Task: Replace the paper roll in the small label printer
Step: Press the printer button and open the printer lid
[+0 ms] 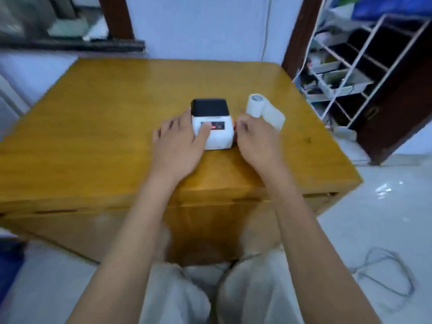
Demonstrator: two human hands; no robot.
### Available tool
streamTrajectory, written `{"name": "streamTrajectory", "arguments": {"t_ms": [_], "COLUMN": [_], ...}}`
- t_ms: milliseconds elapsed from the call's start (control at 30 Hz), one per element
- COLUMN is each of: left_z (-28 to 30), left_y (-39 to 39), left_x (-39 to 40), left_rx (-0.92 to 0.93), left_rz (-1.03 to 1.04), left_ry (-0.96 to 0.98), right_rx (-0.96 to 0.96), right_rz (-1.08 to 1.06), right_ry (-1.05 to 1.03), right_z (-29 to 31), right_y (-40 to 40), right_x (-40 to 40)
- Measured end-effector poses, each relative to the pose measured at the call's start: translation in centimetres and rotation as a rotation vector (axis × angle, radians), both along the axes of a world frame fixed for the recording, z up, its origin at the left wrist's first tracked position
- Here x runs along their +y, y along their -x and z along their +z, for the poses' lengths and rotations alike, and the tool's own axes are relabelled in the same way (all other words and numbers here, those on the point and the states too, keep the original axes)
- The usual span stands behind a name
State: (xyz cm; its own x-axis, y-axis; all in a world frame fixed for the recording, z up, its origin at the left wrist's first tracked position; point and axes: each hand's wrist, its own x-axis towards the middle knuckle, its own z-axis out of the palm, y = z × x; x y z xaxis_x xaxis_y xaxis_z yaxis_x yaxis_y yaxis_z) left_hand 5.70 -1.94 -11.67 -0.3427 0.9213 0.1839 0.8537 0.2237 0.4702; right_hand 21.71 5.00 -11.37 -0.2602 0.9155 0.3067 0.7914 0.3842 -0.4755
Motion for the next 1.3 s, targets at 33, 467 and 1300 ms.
{"name": "streamTrajectory", "arguments": {"t_ms": [33, 467, 1300], "left_z": [0.4, 0.6, 0.4], "left_y": [-0.1, 0.6, 0.8], "left_x": [-0.4, -0.9, -0.6], "left_rx": [-0.031, -0.169, -0.192], "left_rz": [0.014, -0.005, -0.035], "left_ry": [0.002, -0.006, -0.091], "right_rx": [0.058, 0.308, 0.48], "right_rz": [-0.002, 0.06, 0.084], "right_ry": [0.028, 0.167, 0.462], "right_z": [0.2, 0.0, 0.4], "right_y": [0.0, -0.6, -0.9], "right_x": [0.1, 0.0, 2.0]}}
